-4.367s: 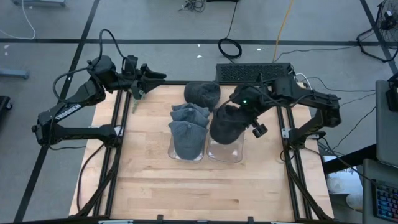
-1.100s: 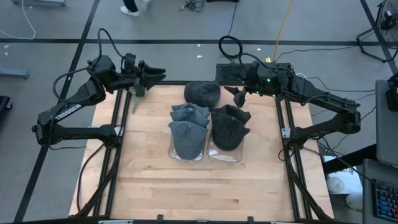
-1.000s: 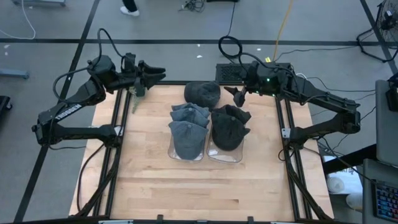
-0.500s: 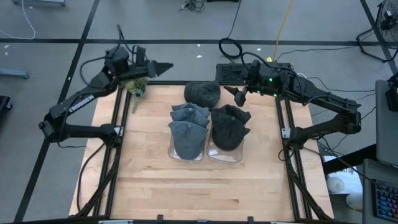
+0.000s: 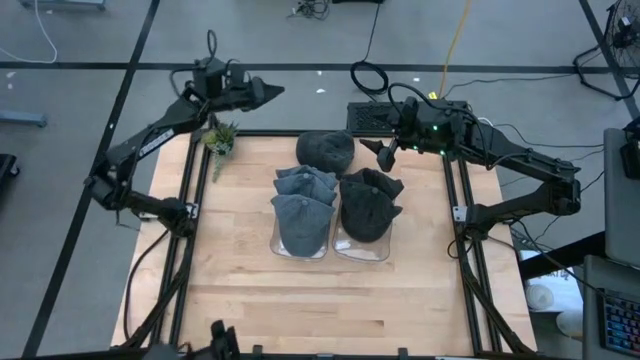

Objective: Pick & Place hat
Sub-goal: Put the black cap into the right transparent bin

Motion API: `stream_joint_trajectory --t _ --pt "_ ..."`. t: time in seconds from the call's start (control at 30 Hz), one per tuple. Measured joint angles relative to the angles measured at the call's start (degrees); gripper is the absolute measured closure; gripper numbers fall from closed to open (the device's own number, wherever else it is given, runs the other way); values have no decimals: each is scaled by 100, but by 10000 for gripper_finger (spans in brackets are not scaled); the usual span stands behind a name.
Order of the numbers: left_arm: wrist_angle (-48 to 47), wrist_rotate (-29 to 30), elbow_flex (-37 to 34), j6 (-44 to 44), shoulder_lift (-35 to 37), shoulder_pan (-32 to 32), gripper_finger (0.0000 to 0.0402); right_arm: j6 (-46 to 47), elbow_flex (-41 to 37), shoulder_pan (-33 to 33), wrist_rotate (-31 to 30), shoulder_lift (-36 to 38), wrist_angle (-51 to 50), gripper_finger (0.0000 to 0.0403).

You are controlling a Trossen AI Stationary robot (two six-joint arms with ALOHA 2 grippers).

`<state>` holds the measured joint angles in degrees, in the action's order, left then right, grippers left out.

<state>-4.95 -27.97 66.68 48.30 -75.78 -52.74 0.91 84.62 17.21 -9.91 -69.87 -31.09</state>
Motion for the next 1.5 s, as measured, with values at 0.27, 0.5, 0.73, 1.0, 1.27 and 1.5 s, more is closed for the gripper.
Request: stream_joint_trajectory --t 0.27,0.5,0.73,1.0,1.27,1.5 --pt "11 -648 534 -168 -892 -318 79 192 0 -2 422 0 0 47" --pt "-782 -649 531 -690 -1536 -385 74 283 0 -7 422 0 0 47" --pt "-826 -647 531 -876 -2194 -391 87 277 0 -7 420 0 0 47" --pt "-859 -690 531 -777 -2839 -349 76 122 0 -7 420 0 0 47" --pt "-993 -661 531 -901 -3315 -154 91 -118 0 -7 420 0 4 47" --pt "-1077 -627 531 -990 -3574 36 89 -377 -2 -7 407 0 124 47"
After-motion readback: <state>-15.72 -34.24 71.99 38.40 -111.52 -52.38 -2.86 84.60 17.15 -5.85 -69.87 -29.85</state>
